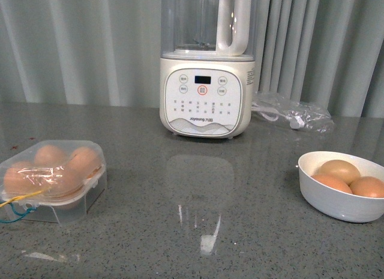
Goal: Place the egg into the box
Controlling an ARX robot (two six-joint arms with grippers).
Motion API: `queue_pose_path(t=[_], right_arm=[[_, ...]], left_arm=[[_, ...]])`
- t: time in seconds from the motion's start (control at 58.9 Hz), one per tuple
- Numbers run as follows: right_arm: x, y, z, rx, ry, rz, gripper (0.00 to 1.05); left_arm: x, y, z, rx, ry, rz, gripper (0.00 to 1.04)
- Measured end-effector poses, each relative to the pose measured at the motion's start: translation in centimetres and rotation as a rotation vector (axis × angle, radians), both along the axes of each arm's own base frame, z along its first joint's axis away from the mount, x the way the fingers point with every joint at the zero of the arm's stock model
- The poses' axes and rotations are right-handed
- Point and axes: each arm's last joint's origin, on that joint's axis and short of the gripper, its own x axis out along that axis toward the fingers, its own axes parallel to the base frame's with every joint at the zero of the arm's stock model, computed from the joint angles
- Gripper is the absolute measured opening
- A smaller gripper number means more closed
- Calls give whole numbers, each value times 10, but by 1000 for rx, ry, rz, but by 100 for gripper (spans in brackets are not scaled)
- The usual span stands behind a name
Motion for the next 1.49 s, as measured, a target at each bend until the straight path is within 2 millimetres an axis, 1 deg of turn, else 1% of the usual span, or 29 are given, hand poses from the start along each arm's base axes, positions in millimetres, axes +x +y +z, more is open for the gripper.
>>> queue_pose_path(t=[0.526,0.645,0.73,0.815,1.121,1.172,1.189,1.273,1.324,1.358,1.375,1.494], right_arm=[[0,0,0,0,0,0,98],[0,0,0,0,0,0,98],[0,0,0,0,0,0,98],[0,0,0,0,0,0,98],[0,0,0,0,0,0,98],[0,0,0,0,0,0,98],[0,0,0,0,0,0,98],[0,0,0,0,0,0,98],[0,0,0,0,0,0,98],[0,0,0,0,0,0,98],[0,0,0,0,0,0,98],[0,0,0,0,0,0,98]], left_arm=[[-10,0,-16,0,-6,2,4],[-13,0,-14,0,-31,2,4],[-20,0,-19,0,2,2,4],[-24,0,-17,0,-27,2,4],[-24,0,-17,-1,-25,2,4],[-24,0,-17,0,-26,2,16],[-24,0,-17,0,-26,2,18],[-24,0,-17,0,-25,2,34],[-24,0,-17,0,-25,2,41],[-24,0,-17,0,-26,2,48],[-24,0,-17,0,-25,2,50],[-24,0,-17,0,-26,2,77]])
